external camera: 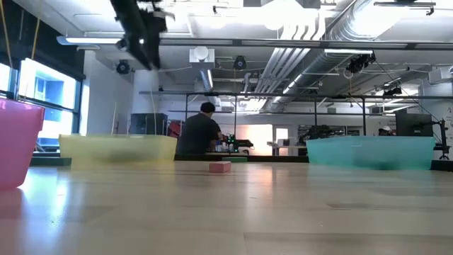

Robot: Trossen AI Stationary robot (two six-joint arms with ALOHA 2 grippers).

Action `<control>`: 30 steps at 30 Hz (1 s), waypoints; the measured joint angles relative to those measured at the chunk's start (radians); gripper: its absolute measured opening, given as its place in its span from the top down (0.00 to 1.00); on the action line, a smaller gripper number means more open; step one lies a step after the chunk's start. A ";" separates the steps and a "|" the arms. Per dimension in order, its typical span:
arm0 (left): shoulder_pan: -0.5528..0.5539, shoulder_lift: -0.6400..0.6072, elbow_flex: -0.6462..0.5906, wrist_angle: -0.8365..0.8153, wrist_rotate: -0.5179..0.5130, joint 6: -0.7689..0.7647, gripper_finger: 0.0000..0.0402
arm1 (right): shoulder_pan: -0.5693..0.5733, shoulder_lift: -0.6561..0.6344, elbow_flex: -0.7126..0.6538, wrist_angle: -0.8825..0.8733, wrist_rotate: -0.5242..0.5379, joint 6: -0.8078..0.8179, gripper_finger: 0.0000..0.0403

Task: Sort blocks
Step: Put the green wooden block into the green bin

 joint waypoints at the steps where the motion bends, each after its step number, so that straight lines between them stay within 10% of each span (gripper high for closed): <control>1: -0.032 -0.034 -0.026 0.040 0.035 0.029 0.47 | 0.000 0.000 0.000 -0.005 0.000 0.009 0.45; 6: -0.217 -0.213 -0.234 0.354 0.289 0.194 0.47 | 0.000 0.000 0.000 -0.008 -0.028 0.013 0.45; 18: -0.671 -0.452 -0.807 0.942 0.183 0.007 0.57 | 0.007 0.000 0.000 0.000 -0.050 -0.019 0.45; 30: -0.900 -0.455 -0.831 0.442 -0.152 -0.236 0.64 | -0.014 0.000 0.000 0.008 -0.050 -0.021 0.45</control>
